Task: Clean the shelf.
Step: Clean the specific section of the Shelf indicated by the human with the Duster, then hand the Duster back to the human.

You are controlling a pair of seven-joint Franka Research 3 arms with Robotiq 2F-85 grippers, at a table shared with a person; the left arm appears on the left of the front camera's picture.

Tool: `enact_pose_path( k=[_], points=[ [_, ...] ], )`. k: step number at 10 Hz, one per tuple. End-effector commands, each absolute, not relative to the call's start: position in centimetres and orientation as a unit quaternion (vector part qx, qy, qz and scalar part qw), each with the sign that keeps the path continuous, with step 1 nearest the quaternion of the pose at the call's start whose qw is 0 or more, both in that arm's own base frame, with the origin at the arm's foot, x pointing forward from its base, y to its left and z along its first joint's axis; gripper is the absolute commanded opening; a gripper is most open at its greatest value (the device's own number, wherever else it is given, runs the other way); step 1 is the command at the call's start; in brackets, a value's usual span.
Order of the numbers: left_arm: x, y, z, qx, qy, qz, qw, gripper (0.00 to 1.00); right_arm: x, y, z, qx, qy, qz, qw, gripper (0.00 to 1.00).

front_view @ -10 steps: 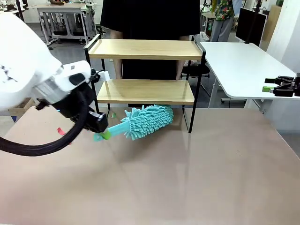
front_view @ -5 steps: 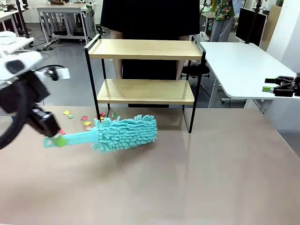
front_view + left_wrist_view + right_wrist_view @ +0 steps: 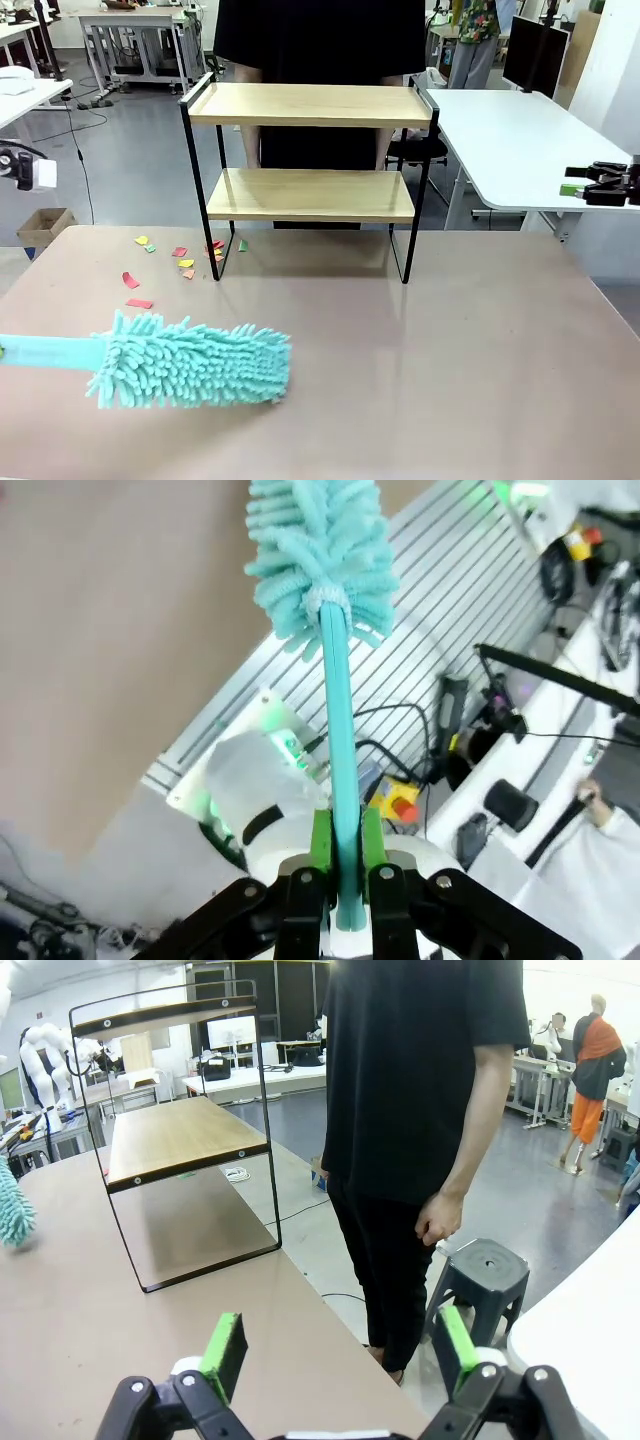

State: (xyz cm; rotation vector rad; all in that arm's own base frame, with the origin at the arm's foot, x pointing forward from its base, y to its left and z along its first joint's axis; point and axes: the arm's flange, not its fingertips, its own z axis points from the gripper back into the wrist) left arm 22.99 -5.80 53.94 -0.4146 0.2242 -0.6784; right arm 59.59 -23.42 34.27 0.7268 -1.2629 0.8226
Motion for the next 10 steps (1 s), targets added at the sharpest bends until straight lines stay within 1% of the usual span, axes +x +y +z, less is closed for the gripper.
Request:
enact_pose_path(
  k=[1, 10],
  points=[
    [22.92, -5.93, 54.19, -0.216, 0.096, -0.333, 0.913, 0.14, 59.64, -23.24, 34.58, 0.322, -0.561, 0.367, 0.668, 1.00],
    [22.92, -5.93, 54.19, -0.216, 0.096, -0.333, 0.913, 0.14, 59.64, -23.24, 34.58, 0.322, -0.561, 0.367, 0.668, 1.00]
  ],
)
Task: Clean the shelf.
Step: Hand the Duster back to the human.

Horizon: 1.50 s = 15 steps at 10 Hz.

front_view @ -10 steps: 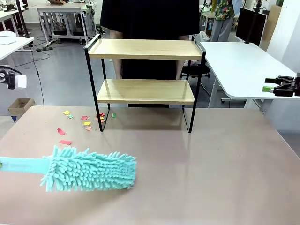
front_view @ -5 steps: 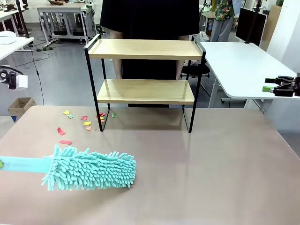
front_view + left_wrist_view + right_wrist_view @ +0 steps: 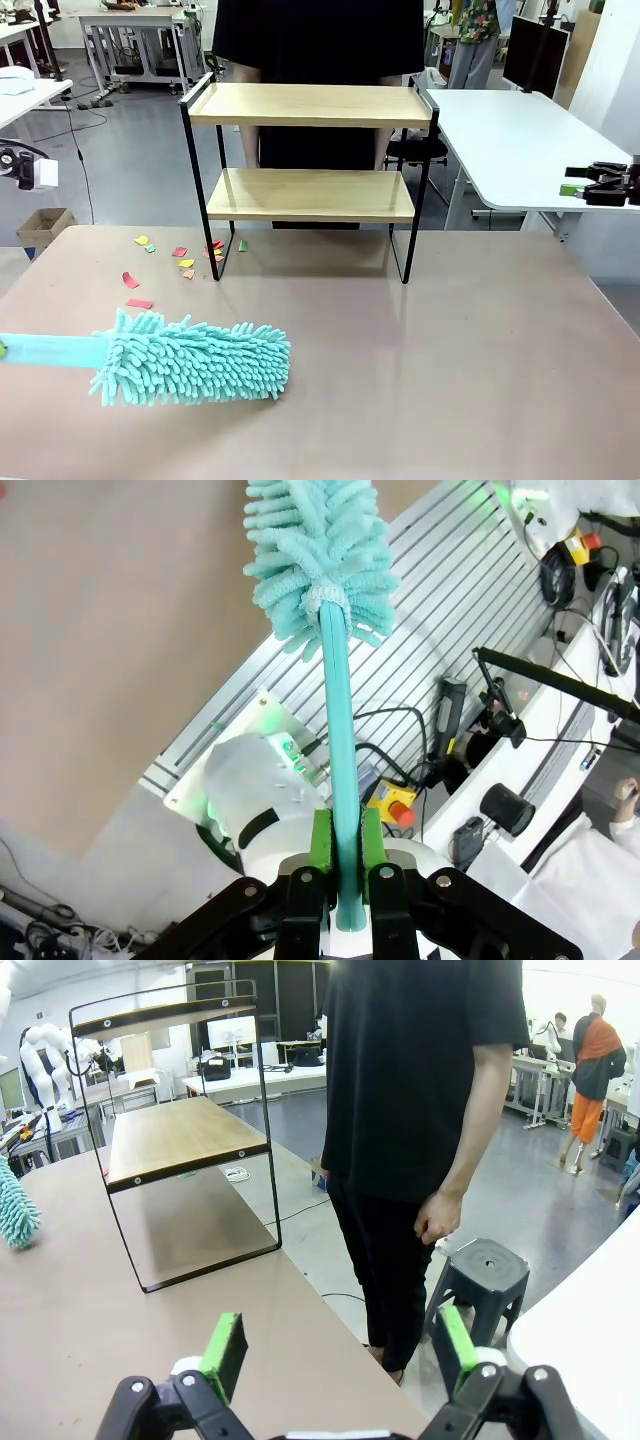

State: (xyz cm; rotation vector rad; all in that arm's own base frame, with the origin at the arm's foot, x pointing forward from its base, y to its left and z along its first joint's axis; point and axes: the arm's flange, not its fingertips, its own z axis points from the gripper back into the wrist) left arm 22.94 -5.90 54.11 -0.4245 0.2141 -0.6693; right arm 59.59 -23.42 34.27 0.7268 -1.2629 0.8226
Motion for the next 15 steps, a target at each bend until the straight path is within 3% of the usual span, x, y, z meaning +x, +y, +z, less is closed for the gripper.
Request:
enact_pose_path(
  k=[1, 2, 3, 7, 11, 14, 15],
  points=[
    [22.9, -5.9, 54.2, -0.216, 0.096, -0.333, 0.913, 0.14, 59.6, -23.2, 34.6, 0.322, -0.561, 0.367, 0.668, 1.00],
    [22.9, -5.9, 54.1, -0.206, 0.104, -0.325, 0.917, 0.14, 59.6, -23.4, 34.3, 0.322, -0.560, 0.365, 0.670, 1.00],
    [23.4, -5.9, 54.1, -0.211, 0.073, -0.324, 0.919, 0.14, 59.0, -20.2, 37.1, 0.325, -0.551, 0.402, 0.655, 1.00],
    [25.2, -6.3, 54.8, -0.248, -0.031, -0.445, 0.860, 0.14, 56.3, -9.3, 44.1, 0.451, -0.448, 0.429, 0.642, 1.00],
    [28.9, -7.2, 53.2, -0.253, -0.145, -0.524, 0.800, 0.14, 51.1, -3.5, 43.9, 0.579, -0.328, 0.426, 0.613, 1.00],
    [30.9, -9.6, 52.7, -0.260, -0.140, -0.591, 0.751, 0.14, 49.0, -1.7, 41.7, 0.588, -0.362, 0.420, 0.588, 1.00],
    [29.5, -8.2, 53.2, -0.235, -0.150, -0.538, 0.796, 0.14, 50.0, -2.4, 41.9, 0.597, -0.333, 0.423, 0.595, 1.00]
  ],
)
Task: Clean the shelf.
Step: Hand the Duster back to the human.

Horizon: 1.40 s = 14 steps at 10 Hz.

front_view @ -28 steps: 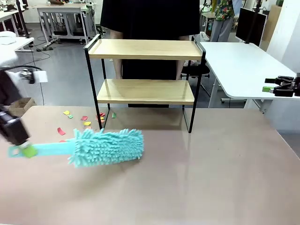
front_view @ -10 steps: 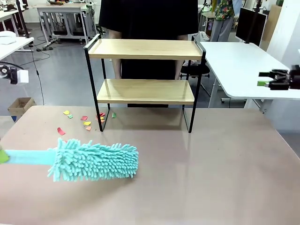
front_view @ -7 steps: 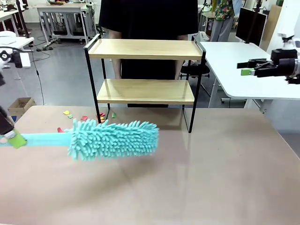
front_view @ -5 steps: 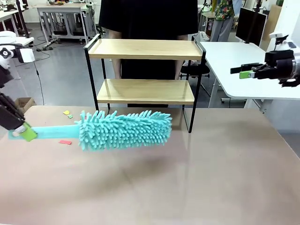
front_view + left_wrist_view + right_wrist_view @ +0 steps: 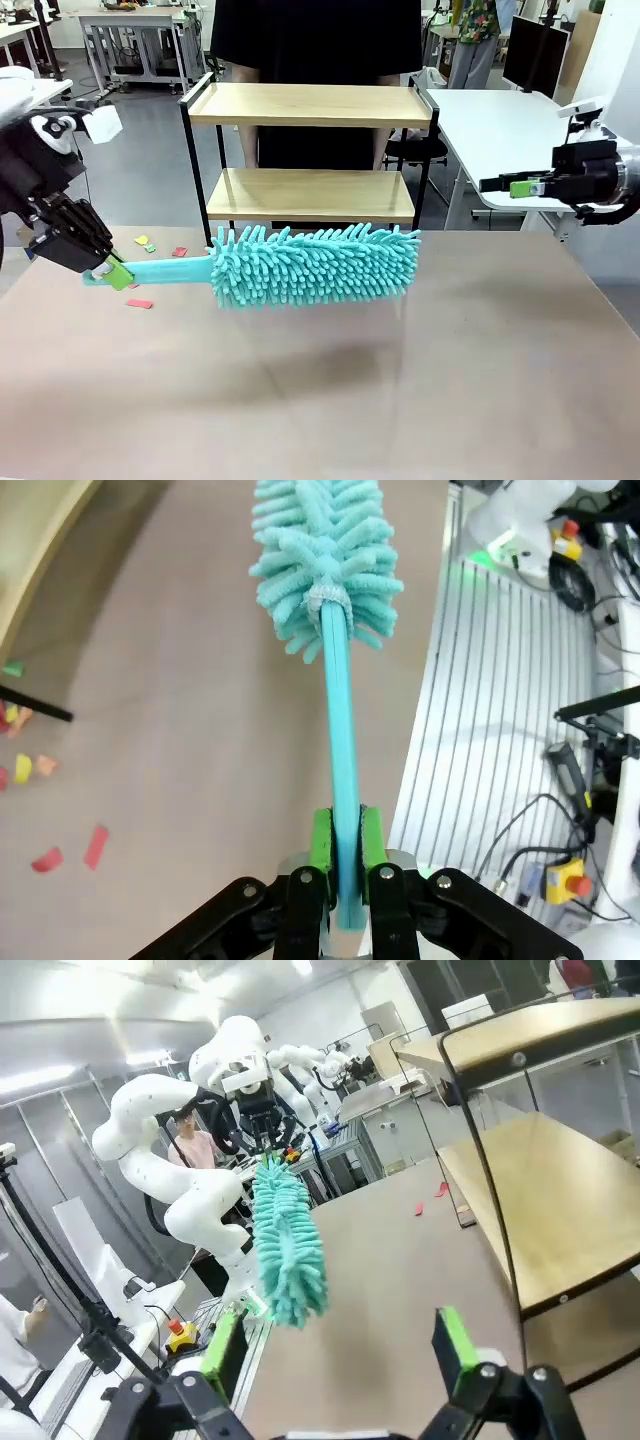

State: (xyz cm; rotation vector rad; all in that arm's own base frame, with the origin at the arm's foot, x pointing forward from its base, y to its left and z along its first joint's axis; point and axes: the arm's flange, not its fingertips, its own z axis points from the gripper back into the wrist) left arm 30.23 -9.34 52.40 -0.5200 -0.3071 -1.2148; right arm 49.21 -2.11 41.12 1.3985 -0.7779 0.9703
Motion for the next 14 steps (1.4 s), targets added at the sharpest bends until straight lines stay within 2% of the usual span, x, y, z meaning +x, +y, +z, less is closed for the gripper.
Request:
enact_pose_path(
  k=[1, 3, 6, 9, 12, 14],
  points=[
    [29.5, -8.2, 53.2, -0.235, -0.150, -0.538, 0.796, 0.14, 50.0, -2.4, 41.9, 0.597, -0.333, 0.423, 0.595, 1.00],
    [30.2, -8.9, 52.5, -0.238, -0.143, -0.555, 0.784, 0.14, 49.3, -2.2, 41.2, 0.600, -0.335, 0.418, 0.594, 1.00],
    [32.5, -11.2, 52.2, -0.209, -0.228, -0.587, 0.748, 0.14, 48.5, -1.3, 40.6, 0.594, -0.395, 0.422, 0.559, 1.00],
    [34.8, -12.9, 51.3, -0.207, -0.251, -0.621, 0.713, 0.14, 48.5, -0.4, 39.5, 0.592, -0.420, 0.434, 0.534, 1.00],
    [35.5, -13.7, 51.3, -0.204, -0.254, -0.645, 0.691, 0.14, 48.4, 0.6, 38.6, 0.579, -0.440, 0.450, 0.518, 1.00],
    [34.9, -14.1, 50.9, -0.189, -0.238, -0.642, 0.704, 0.14, 48.0, 1.0, 38.1, 0.584, -0.426, 0.461, 0.514, 1.00]
  ],
)
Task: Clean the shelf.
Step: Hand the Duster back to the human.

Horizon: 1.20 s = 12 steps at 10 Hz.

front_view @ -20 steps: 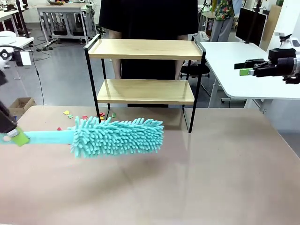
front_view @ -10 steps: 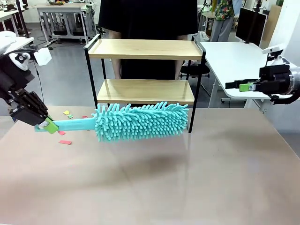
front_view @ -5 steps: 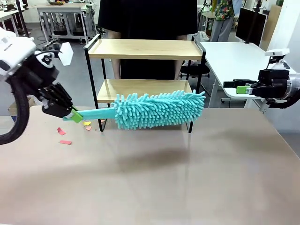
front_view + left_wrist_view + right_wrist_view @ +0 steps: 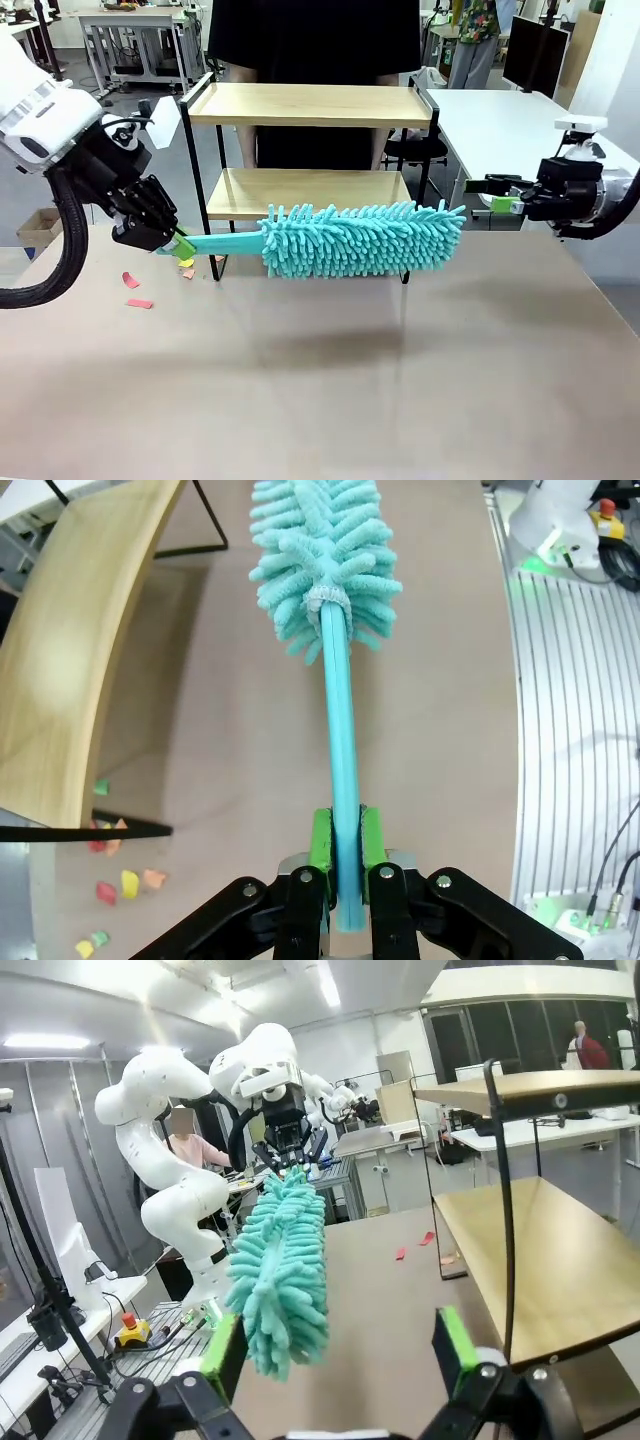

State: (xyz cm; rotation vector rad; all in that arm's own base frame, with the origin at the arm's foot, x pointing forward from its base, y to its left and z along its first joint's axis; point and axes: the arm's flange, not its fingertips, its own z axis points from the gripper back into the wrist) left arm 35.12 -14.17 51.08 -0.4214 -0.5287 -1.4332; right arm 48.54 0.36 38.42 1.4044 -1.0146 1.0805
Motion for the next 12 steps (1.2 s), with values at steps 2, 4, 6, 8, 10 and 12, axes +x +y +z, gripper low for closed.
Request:
enact_pose_path(
  k=[2, 4, 6, 8, 10, 12],
  points=[
    [34.9, -14.1, 50.9, -0.189, -0.238, -0.642, 0.704, 0.14, 46.9, 1.5, 37.4, 0.570, -0.423, 0.471, 0.523, 1.00],
    [34.9, -14.1, 50.9, -0.189, -0.238, -0.642, 0.704, 0.14, 46.3, 2.4, 36.3, 0.559, -0.414, 0.484, 0.531, 1.00],
    [34.9, -14.1, 50.9, -0.189, -0.238, -0.642, 0.704, 0.14, 45.7, 3.7, 35.4, 0.556, -0.419, 0.482, 0.531, 1.00],
    [34.9, -14.1, 50.9, -0.189, -0.238, -0.642, 0.704, 0.14, 45.3, 5.2, 35.1, 0.556, -0.423, 0.485, 0.527, 1.00],
    [34.9, -14.1, 50.9, -0.189, -0.238, -0.642, 0.704, 0.14, 44.6, 7.0, 35.0, 0.558, -0.430, 0.484, 0.518, 1.00],
    [34.9, -14.1, 50.9, -0.189, -0.238, -0.642, 0.704, 0.14, 44.2, 8.6, 34.8, 0.565, -0.426, 0.485, 0.514, 1.00]
  ],
)
